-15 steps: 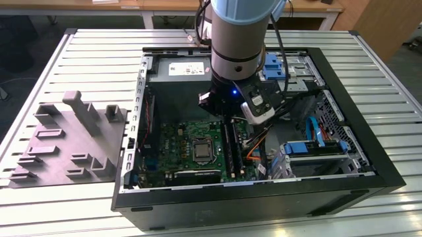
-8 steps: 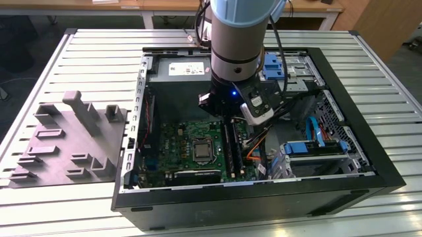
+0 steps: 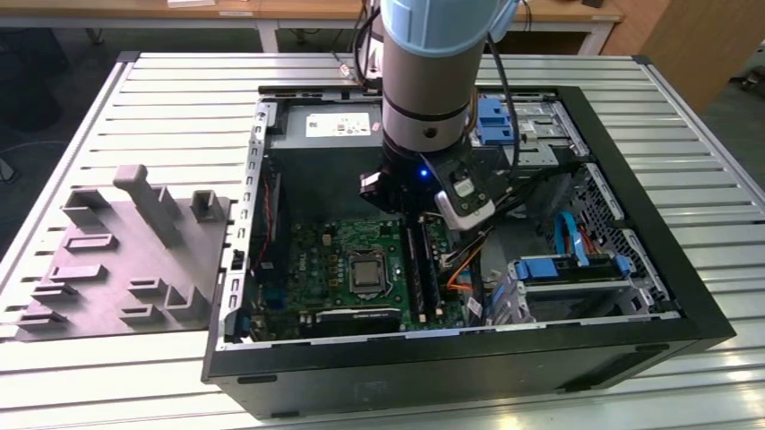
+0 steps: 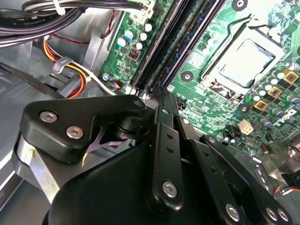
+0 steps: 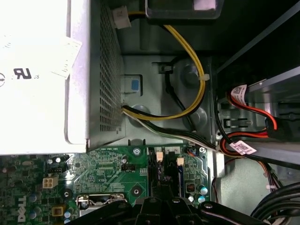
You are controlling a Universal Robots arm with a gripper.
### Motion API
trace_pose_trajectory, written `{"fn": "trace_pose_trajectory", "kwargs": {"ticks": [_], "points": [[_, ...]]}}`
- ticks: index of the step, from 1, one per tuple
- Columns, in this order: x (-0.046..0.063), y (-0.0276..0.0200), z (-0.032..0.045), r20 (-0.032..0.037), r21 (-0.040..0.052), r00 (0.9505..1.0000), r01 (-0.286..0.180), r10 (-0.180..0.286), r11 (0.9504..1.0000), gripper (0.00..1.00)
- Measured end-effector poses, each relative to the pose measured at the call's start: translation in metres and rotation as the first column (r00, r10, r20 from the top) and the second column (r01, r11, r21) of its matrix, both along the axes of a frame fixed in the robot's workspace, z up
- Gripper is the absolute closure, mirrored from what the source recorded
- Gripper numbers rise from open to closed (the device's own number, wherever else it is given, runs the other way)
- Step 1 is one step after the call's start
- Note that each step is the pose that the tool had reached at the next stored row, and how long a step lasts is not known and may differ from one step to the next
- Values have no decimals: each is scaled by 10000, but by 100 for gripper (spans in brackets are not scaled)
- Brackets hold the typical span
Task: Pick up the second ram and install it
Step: 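Press down the second ram until it locks into place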
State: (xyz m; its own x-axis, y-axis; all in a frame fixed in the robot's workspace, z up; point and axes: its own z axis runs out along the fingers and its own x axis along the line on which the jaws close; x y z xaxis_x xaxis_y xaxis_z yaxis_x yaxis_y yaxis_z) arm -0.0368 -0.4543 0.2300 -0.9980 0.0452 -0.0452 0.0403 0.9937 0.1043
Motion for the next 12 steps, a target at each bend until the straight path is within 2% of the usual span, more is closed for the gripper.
{"fn": "trace_pose_trajectory", "kwargs": {"ticks": [12], "points": [[0,-1,-43,-2,-6,10000,0,0,10000,90]]}}
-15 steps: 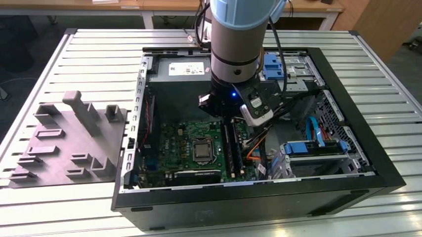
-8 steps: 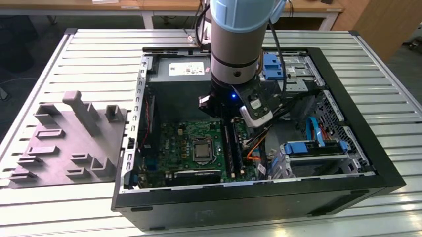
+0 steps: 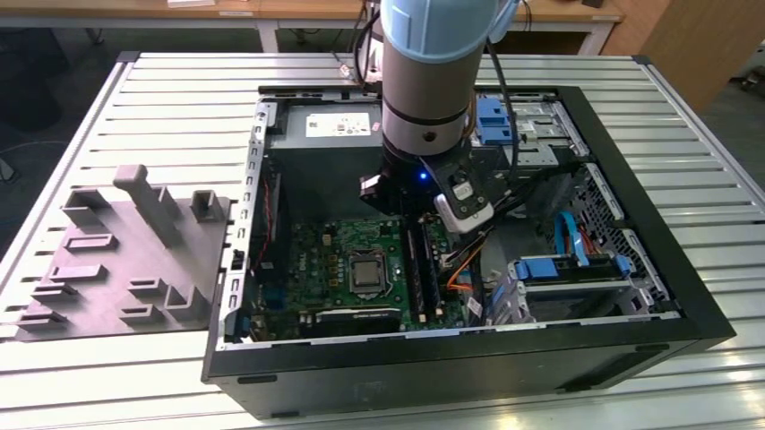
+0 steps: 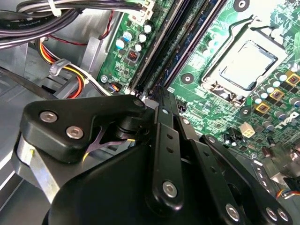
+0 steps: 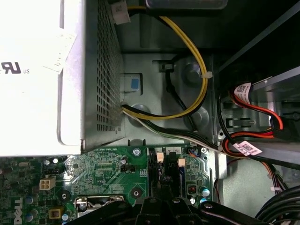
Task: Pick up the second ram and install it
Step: 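Press down the second ram until it locks into place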
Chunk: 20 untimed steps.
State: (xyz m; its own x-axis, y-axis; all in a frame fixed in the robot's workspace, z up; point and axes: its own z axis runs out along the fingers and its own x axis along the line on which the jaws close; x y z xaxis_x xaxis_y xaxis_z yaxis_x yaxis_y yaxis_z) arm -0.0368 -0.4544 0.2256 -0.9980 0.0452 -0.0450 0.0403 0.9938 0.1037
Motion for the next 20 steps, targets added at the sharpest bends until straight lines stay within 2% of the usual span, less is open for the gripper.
{"fn": "trace_pose_trajectory", "kwargs": {"ticks": [20], "points": [[0,0,-65,1,2,10000,0,0,10000,90]]}}
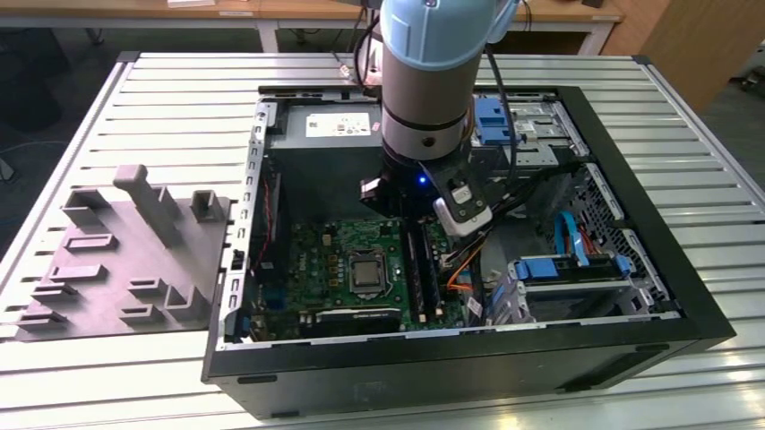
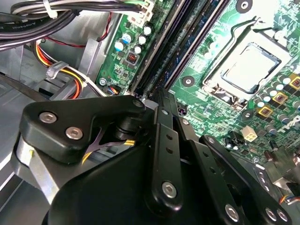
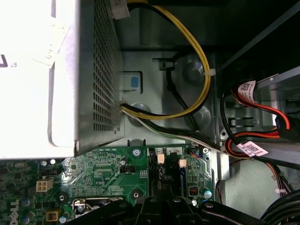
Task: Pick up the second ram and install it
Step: 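Press down the second ram until it locks into place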
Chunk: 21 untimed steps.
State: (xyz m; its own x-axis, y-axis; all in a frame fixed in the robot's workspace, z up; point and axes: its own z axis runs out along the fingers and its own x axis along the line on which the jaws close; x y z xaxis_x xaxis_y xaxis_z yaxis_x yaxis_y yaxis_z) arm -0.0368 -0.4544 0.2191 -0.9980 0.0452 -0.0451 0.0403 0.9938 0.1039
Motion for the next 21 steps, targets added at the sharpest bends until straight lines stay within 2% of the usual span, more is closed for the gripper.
{"fn": "trace_pose_trajectory", "kwargs": {"ticks": [10,12,17,21], "points": [[0,0,-15,1,0,10000,0,0,10000,90],[1,2,13,6,12,10000,1,-1,10000,90],[0,0,143,0,-17,10000,-1,1,10000,90],[0,1,164,1,-50,10000,0,0,10000,90]]}}
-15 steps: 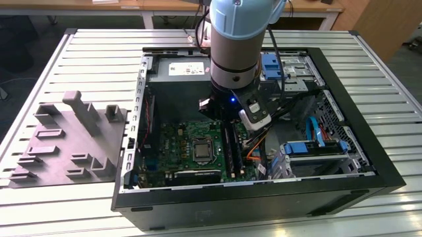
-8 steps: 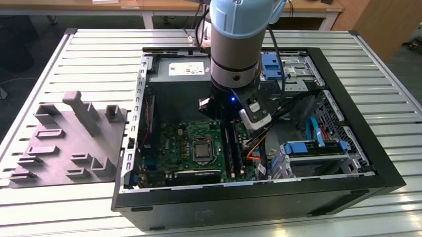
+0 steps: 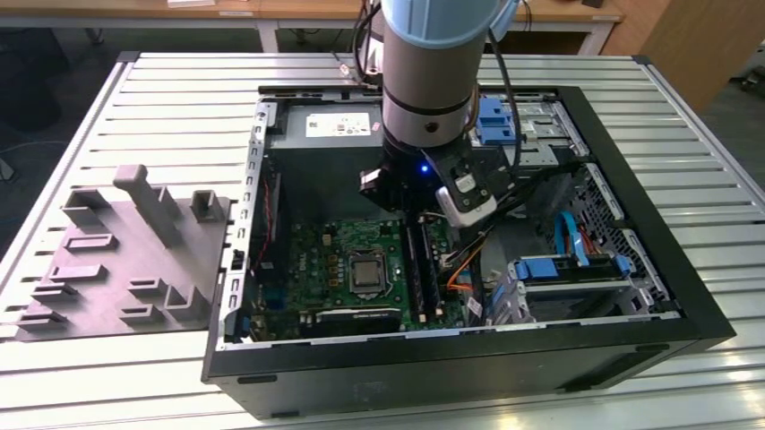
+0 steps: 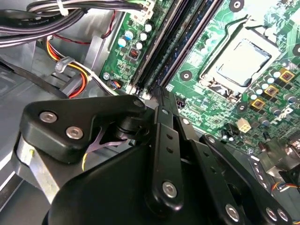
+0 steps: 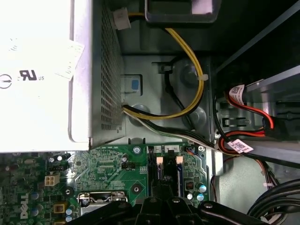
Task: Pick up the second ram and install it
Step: 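Press down the second ram until it locks into place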
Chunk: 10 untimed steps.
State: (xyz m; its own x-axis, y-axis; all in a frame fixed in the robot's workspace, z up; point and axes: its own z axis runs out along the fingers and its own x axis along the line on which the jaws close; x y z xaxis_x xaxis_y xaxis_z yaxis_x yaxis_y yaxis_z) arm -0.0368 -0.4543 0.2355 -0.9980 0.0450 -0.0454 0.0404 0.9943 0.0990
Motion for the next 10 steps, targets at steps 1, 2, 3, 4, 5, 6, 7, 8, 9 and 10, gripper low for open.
{"fn": "trace_pose_trajectory", "kwargs": {"ticks": [1,2,3,4,5,6,7,8,9,10], "points": [[0,0,0,1,-3,10000,0,0,10000,90],[0,-3,1,1,-13,10000,0,0,10000,90],[-1,-11,2,-1,-30,10000,0,0,10000,90],[-1,-24,1,-1,-43,10000,0,0,10000,90],[-1,-39,1,-1,-55,10000,0,0,10000,90],[0,-57,1,0,-68,10000,0,0,10000,90],[0,-75,1,-1,-80,10000,0,0,10000,90],[0,-96,2,-1,-92,10000,0,0,10000,90],[0,-116,1,-1,-98,10000,-1,1,10000,90],[0,-137,1,0,-104,10000,0,0,9999,90]]}}
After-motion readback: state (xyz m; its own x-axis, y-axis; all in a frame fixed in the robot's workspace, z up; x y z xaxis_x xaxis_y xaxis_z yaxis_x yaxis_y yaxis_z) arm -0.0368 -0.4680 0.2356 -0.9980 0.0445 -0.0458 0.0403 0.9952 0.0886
